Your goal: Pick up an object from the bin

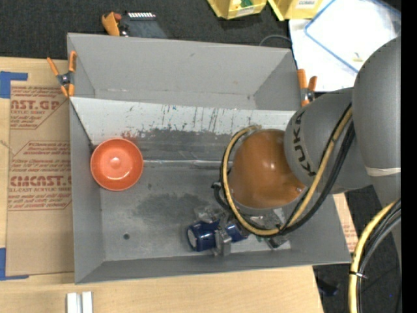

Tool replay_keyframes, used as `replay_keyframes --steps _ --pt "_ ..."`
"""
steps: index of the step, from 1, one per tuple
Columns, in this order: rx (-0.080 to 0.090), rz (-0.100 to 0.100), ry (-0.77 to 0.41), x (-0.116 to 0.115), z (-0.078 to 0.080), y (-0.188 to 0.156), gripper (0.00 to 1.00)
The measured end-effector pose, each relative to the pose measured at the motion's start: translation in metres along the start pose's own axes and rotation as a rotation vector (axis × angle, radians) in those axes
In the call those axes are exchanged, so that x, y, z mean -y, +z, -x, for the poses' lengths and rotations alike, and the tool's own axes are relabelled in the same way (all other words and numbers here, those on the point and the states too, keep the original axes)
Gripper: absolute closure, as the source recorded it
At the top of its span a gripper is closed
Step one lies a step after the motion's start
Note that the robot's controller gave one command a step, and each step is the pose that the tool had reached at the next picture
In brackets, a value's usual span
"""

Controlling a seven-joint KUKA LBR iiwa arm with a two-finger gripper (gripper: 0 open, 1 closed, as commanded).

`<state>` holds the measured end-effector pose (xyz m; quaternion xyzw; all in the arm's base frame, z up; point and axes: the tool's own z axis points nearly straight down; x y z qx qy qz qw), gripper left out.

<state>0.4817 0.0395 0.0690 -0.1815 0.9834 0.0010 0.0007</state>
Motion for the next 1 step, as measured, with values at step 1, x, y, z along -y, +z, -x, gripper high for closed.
replay_keyframes --steps 1 --pt "-0.001 0.0 0.018 -0.0004 0.0002 -0.0001 1.0"
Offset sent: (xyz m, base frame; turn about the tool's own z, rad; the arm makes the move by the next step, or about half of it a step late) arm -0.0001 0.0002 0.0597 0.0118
